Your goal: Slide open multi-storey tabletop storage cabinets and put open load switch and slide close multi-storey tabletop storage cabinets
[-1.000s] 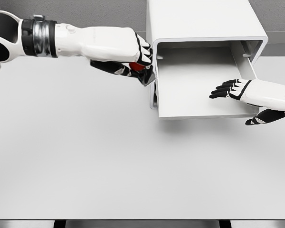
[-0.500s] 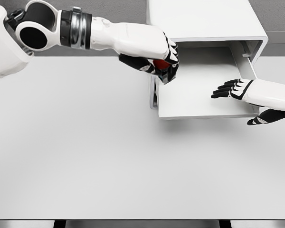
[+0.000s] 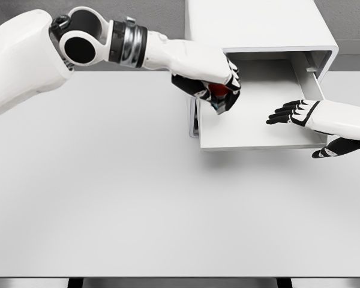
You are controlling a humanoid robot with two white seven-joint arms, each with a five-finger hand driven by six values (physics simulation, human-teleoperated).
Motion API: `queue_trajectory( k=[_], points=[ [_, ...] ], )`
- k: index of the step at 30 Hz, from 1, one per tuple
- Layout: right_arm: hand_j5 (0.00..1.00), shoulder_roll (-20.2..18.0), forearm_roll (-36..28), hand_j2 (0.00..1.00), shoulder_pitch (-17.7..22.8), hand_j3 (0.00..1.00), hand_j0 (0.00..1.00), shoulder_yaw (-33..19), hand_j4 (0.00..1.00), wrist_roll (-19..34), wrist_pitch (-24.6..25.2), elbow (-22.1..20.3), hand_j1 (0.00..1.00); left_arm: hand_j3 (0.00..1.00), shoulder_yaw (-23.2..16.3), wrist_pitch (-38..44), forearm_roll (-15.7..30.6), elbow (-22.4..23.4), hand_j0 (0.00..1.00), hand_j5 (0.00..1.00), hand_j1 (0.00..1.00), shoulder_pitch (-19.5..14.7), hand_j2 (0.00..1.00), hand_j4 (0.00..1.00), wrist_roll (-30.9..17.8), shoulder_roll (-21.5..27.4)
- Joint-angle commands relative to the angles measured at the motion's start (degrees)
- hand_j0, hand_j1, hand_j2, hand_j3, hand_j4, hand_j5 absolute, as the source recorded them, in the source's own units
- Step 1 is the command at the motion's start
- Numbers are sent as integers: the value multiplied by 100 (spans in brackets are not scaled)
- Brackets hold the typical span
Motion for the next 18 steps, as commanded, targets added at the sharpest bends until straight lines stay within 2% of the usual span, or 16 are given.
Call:
queue_trajectory(
  k=[1, 15, 18],
  points=[
    [100, -7, -39, 100, 0, 100, 100, -9, 100, -2, 8, 0, 100, 42, -76, 13, 25, 159, 42, 42, 42, 0, 42, 42, 7, -128],
    [100, -16, -39, 100, 0, 100, 100, -26, 100, -2, 8, 0, 100, 43, -243, 13, 17, 467, 43, 43, 43, -88, 43, 43, 7, -392],
    [100, -25, -39, 100, 0, 100, 100, -26, 100, -2, 8, 0, 100, 47, -234, 13, 17, 467, 47, 47, 47, -88, 47, 47, 7, -401]
  ],
)
